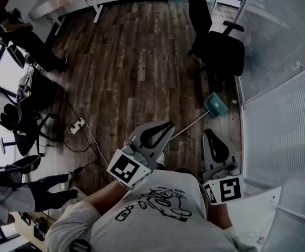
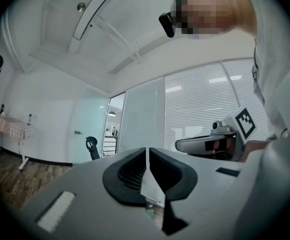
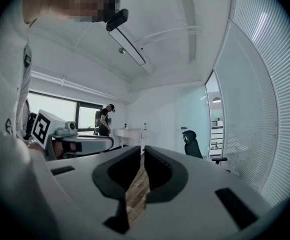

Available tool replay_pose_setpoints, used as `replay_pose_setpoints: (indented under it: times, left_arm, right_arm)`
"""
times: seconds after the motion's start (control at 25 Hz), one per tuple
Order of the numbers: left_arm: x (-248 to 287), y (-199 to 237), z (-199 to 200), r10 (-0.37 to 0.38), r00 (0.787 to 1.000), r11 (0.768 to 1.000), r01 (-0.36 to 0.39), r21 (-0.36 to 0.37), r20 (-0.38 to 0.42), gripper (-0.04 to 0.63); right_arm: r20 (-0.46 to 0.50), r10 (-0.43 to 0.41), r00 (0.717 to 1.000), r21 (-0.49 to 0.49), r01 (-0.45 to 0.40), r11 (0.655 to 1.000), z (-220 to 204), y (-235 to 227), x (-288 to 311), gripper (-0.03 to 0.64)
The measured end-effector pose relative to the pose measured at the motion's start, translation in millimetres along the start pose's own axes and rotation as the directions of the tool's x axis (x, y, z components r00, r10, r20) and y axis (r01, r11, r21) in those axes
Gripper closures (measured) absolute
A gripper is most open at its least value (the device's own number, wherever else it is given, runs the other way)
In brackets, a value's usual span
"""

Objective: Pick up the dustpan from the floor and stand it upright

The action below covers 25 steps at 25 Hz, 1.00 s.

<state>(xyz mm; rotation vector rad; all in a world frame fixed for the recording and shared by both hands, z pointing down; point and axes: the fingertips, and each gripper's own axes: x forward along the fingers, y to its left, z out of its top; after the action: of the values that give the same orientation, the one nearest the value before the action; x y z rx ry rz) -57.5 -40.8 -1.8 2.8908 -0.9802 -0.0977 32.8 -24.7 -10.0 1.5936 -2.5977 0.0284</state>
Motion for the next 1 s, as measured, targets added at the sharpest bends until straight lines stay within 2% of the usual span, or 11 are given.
replay_pose_setpoints:
  times: [0.36, 0.64, 1.0]
  left_arm:
    - [32, 7, 0, 0.014, 1.000, 1.000, -0.013, -0.014, 0.005, 0.578]
    - [44, 3, -12, 0.014, 1.000, 1.000, -0.015, -0.012, -0.023, 0.578]
    - [46, 8, -56, 0.021, 0.996, 0.999, -0.024, -0.031, -0.088, 0.578]
  right_arm:
    - [-0.016, -0.011, 1.000, -0.015, 0.010, 1.000, 2, -33, 3, 0.595]
    - [-0.031, -0.008, 0.999, -0.003, 0.008, 1.000, -6, -48, 0, 0.595]
    - [-0.092, 0.017, 0.996, 0.045, -0.012, 0.999, -51, -48, 2, 0.595]
